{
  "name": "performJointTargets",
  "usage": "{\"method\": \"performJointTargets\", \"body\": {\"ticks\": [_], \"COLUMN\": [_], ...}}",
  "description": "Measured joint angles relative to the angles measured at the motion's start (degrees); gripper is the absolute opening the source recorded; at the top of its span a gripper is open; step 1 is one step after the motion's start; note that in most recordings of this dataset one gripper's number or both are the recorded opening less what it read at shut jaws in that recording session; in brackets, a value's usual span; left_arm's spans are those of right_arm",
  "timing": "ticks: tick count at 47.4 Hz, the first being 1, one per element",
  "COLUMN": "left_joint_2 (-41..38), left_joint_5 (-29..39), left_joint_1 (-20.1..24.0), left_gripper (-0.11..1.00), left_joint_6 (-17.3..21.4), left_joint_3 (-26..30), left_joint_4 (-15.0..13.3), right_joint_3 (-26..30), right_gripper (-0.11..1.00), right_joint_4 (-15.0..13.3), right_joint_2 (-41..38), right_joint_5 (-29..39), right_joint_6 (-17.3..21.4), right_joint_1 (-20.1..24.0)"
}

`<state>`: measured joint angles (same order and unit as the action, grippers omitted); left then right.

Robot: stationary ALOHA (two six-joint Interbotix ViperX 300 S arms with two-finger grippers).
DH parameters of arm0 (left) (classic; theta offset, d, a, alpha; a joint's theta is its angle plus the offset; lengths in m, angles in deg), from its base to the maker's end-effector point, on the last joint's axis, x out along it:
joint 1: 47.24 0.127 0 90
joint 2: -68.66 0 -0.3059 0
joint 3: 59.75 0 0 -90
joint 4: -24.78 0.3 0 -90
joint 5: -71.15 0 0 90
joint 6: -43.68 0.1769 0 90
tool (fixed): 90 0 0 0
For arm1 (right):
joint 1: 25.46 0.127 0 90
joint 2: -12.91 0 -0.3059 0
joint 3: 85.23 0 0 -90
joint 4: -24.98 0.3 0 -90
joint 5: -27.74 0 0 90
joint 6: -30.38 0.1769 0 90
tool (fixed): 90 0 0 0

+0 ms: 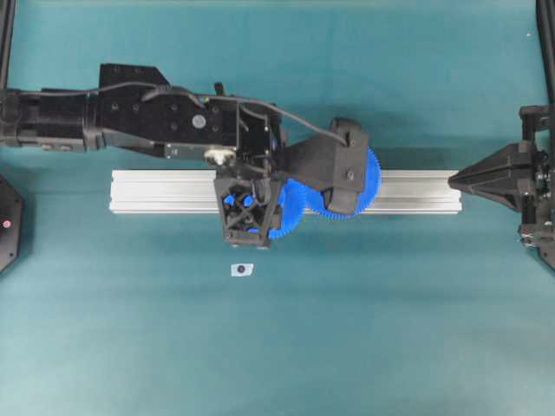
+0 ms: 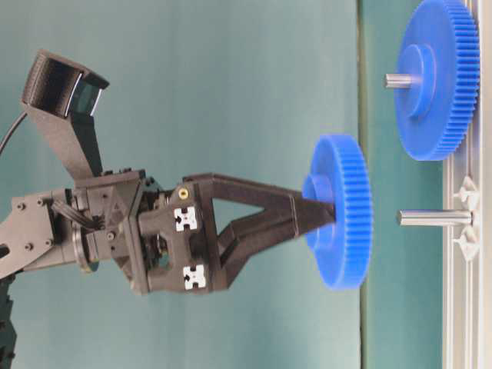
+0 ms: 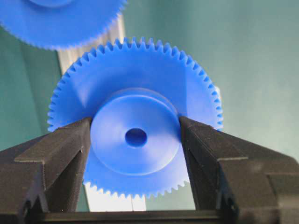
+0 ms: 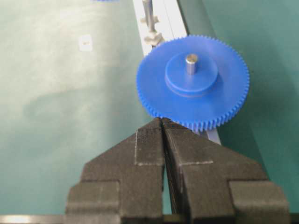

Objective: Find the location of the shaft and insert the small gear.
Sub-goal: 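Align the gear's bore with the left shaft and push it on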

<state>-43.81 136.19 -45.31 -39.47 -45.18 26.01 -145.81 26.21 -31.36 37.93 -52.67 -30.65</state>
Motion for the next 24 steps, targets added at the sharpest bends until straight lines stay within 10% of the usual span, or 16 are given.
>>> {"method": "performJointTargets", "body": {"ticks": [24], "left_joint_2": [-2.72], "left_joint_5": [-0.18], "left_joint_1": [0.62], "left_gripper": [0.63], "left_joint_6": [0.09], "left_joint_3": [-0.26], "left_joint_4": [0.0], "right_joint_3": [0.0], "right_gripper": [0.04], "right_joint_4": [0.0], "right_joint_2": [0.09], "right_joint_5": [-0.09], "right_joint_6": [0.18], "right_joint_1": [-0.09]}}
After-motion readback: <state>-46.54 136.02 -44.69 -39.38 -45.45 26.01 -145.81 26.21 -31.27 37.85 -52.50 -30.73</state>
